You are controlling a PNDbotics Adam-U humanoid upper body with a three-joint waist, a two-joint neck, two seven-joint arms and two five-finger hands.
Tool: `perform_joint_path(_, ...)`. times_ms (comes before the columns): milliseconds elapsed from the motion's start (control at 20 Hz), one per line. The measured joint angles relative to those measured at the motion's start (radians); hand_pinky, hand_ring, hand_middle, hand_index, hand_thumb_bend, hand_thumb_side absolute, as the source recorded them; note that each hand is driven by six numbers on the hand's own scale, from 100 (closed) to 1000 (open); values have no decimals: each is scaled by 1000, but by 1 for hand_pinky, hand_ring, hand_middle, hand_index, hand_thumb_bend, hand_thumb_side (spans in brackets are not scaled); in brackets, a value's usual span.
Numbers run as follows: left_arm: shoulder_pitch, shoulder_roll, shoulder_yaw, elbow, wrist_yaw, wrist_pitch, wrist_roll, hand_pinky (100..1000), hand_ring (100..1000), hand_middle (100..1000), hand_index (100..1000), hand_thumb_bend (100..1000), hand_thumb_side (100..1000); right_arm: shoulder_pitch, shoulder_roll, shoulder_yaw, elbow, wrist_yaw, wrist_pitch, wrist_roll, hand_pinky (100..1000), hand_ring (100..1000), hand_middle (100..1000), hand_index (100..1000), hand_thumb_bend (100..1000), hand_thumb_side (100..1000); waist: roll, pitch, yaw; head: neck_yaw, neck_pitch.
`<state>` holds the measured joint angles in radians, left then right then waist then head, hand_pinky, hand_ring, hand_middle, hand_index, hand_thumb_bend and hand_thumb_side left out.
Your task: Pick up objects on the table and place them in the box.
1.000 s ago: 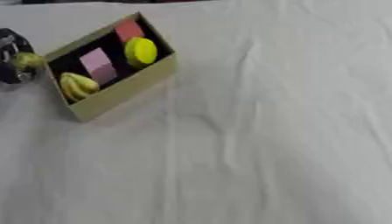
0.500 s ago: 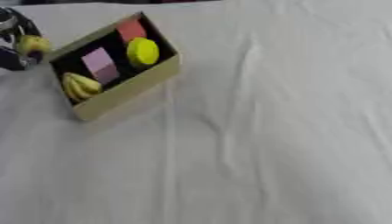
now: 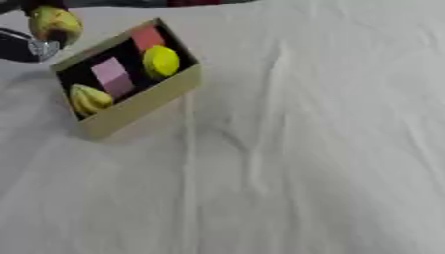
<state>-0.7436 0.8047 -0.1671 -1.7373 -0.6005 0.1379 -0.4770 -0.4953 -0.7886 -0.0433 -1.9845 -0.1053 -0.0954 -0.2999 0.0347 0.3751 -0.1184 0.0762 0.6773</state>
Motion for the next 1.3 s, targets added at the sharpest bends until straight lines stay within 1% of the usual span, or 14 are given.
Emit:
perform_joint_path(250, 0, -6, -28, -8, 14, 7, -6, 612, 603, 570, 667, 168, 100, -6, 1, 0, 0, -1, 0, 1, 868, 791, 714, 813, 100, 552, 0, 0, -4, 0, 0)
perform_joint_path(350, -1, -14, -41, -5, 16, 7, -12, 620, 614, 581, 684, 227, 100, -6, 1, 0, 0, -3, 1, 2, 868, 791, 714, 813, 100, 552, 0, -1, -4, 0, 0)
perform_joint_path(400, -1, -16, -50, 2, 15, 6, -17, 629, 623, 593, 699, 266, 118, -7, 1, 0, 0, -3, 1, 2, 868, 791, 714, 813, 100, 551, 0, -1, -5, 0, 0)
perform_joint_path(500, 0, -21, -68, 22, 10, 4, -24, 643, 635, 606, 714, 297, 143, -7, 2, 0, 0, -3, 1, 3, 868, 791, 714, 813, 100, 552, 0, -1, -5, 0, 0)
perform_joint_path(550, 3, -22, -76, 33, 6, 3, -25, 660, 652, 623, 732, 327, 165, -7, 2, 0, 0, -3, 1, 3, 868, 791, 714, 813, 100, 552, 0, -1, -6, 0, 0)
perform_joint_path(600, 5, -22, -85, 45, 3, 2, -26, 661, 654, 624, 733, 329, 166, -7, 2, 0, 0, -3, 1, 3, 868, 791, 714, 813, 100, 552, 0, -1, -6, 0, 0)
perform_joint_path(750, 6, -26, -103, 77, -4, -4, -29, 702, 697, 681, 806, 409, 261, -7, 2, 0, 0, -3, 1, 3, 868, 791, 714, 813, 100, 552, 0, -1, -6, -1, 0)
perform_joint_path(800, 6, -30, -107, 84, -6, -7, -29, 714, 708, 693, 824, 423, 276, -7, 2, 0, 0, -3, 2, 4, 868, 791, 714, 813, 100, 552, 0, -1, -6, -2, 0)
perform_joint_path(850, 6, -32, -109, 89, -8, -10, -28, 759, 760, 771, 894, 492, 381, -8, 2, 0, 0, -3, 2, 5, 868, 791, 714, 813, 100, 552, 0, -1, -6, -3, 0)
perform_joint_path(900, 6, -32, -110, 92, -8, -13, -25, 782, 791, 817, 923, 524, 417, -8, 2, 0, 0, -3, 2, 5, 868, 791, 714, 813, 100, 552, 0, -1, -6, -3, 0)
perform_joint_path(950, 6, -32, -111, 92, -8, -17, -20, 794, 803, 833, 938, 543, 469, -8, 2, 0, 0, -4, 3, 5, 868, 791, 714, 813, 100, 551, 0, -1, -6, -4, 0)
perform_joint_path(1200, 6, -32, -109, 88, -6, -28, 39, 799, 805, 817, 935, 551, 492, -8, 3, 0, 0, -4, 2, 6, 869, 791, 714, 813, 100, 550, 0, -2, -6, -4, 0)
perform_joint_path(1300, 8, -32, -103, 78, 2, -27, 74, 791, 793, 799, 928, 520, 507, -8, 3, 0, 0, -4, 2, 6, 869, 791, 714, 813, 100, 549, 0, -3, -6, -4, 0)
